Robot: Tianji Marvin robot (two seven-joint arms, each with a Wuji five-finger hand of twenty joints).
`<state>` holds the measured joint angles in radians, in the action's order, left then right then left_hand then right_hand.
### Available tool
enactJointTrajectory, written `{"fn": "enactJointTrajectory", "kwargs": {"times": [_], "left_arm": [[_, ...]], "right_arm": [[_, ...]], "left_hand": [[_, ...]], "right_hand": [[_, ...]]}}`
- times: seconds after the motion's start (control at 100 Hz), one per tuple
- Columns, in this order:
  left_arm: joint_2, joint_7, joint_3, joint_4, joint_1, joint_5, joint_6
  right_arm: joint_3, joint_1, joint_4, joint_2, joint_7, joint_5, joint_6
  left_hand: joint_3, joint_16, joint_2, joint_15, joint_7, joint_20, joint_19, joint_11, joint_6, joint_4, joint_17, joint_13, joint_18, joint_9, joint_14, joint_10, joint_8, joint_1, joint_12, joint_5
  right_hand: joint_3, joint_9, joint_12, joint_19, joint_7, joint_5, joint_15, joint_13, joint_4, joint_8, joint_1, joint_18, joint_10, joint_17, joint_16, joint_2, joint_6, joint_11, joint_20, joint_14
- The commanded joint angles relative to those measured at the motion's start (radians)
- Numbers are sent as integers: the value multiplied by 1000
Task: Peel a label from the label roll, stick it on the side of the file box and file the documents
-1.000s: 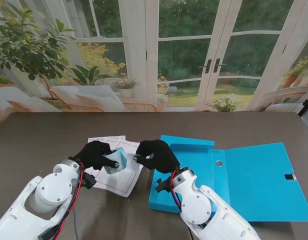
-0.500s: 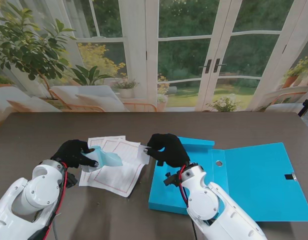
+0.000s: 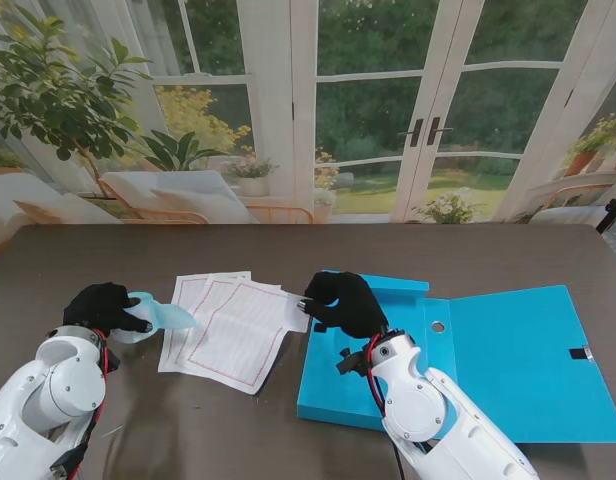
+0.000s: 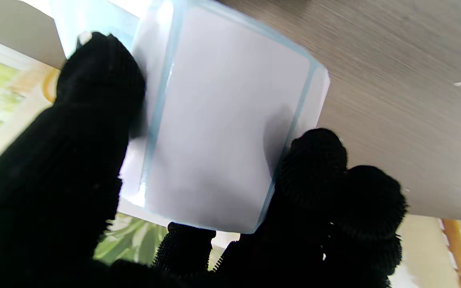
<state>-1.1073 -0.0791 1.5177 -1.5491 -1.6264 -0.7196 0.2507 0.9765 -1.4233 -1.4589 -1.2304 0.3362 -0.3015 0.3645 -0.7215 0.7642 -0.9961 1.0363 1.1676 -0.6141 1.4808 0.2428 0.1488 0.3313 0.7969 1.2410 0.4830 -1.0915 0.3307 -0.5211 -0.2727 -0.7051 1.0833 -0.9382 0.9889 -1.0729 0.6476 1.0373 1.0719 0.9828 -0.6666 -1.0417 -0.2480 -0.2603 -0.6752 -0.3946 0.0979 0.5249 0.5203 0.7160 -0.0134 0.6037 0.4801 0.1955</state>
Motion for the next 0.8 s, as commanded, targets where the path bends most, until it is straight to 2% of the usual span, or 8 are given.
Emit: {"fn": "enactJointTrajectory", "kwargs": {"times": [0.0, 0.16, 0.33, 0.79], "left_arm": [[-10, -15, 7, 17, 11, 3, 16], [-24, -104, -3, 84, 32, 1, 36], [-31, -155, -19, 145, 49, 2, 49], [-19, -155, -61, 196, 40, -69, 93]], "right_arm": [[-1, -8, 8, 0, -14, 3, 5], [-2, -9, 15, -2, -13, 10, 6], [-4, -8, 24, -4, -10, 15, 9], [-3, -16, 21, -8, -3, 32, 10]], "left_hand": [[-264, 14, 180, -18, 76, 0, 28, 196, 41, -97, -43, -14, -56, -196, -45, 259, -35, -229, 62, 0], [-253, 19, 192, -17, 73, -2, 28, 190, 46, -95, -68, -40, -57, -182, -30, 254, -38, -237, 71, 7], [-233, 22, 208, -16, 68, -5, 25, 180, 51, -96, -100, -67, -62, -166, -16, 247, -42, -249, 81, 16], [-185, 18, 240, -21, 55, -6, 13, 158, 31, -93, -143, -114, -93, -130, -16, 257, -45, -247, 93, 28]], "right_hand": [[2, 16, -13, 30, 88, 21, -9, -28, 9, -47, -85, 10, 8, -130, 6, -89, -90, 17, -17, -5], [3, 14, -14, 30, 88, 20, -10, -29, 18, -47, -88, 10, 9, -130, 6, -82, -87, 18, -17, -3], [6, 13, -16, 30, 88, 19, -12, -29, 35, -47, -93, 9, 12, -131, 6, -72, -83, 18, -16, -1], [0, 10, -15, 31, 89, 18, -14, -31, 55, -46, -93, 9, 16, -131, 6, -68, -83, 17, -16, 2]]}}
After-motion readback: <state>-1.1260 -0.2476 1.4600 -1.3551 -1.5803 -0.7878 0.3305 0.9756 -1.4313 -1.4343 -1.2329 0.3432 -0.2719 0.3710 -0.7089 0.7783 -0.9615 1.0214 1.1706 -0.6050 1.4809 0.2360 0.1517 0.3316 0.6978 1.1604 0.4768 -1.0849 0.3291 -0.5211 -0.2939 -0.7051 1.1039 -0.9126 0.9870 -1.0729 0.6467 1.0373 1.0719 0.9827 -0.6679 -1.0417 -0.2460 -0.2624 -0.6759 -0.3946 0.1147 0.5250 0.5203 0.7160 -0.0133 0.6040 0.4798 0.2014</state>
